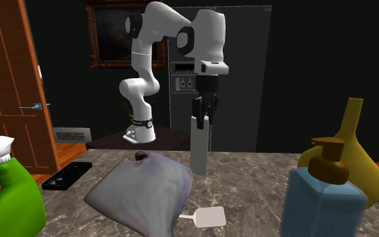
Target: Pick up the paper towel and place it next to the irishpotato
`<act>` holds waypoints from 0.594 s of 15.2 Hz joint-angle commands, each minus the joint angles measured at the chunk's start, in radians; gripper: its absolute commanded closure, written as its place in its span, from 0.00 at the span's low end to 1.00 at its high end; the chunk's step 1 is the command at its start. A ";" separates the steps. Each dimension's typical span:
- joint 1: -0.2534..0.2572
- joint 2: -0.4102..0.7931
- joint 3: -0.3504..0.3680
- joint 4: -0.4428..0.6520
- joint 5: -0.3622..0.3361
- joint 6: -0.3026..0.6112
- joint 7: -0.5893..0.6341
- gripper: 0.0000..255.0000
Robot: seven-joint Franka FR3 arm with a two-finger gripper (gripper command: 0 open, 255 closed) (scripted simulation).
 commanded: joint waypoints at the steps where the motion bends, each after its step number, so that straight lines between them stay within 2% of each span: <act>1: 0.000 0.000 0.000 0.000 0.000 0.000 0.000 1.00; 4: 0.000 0.000 0.000 0.000 0.000 0.000 0.000 1.00; 9: 0.001 -0.021 -0.001 0.042 -0.006 -0.062 0.003 1.00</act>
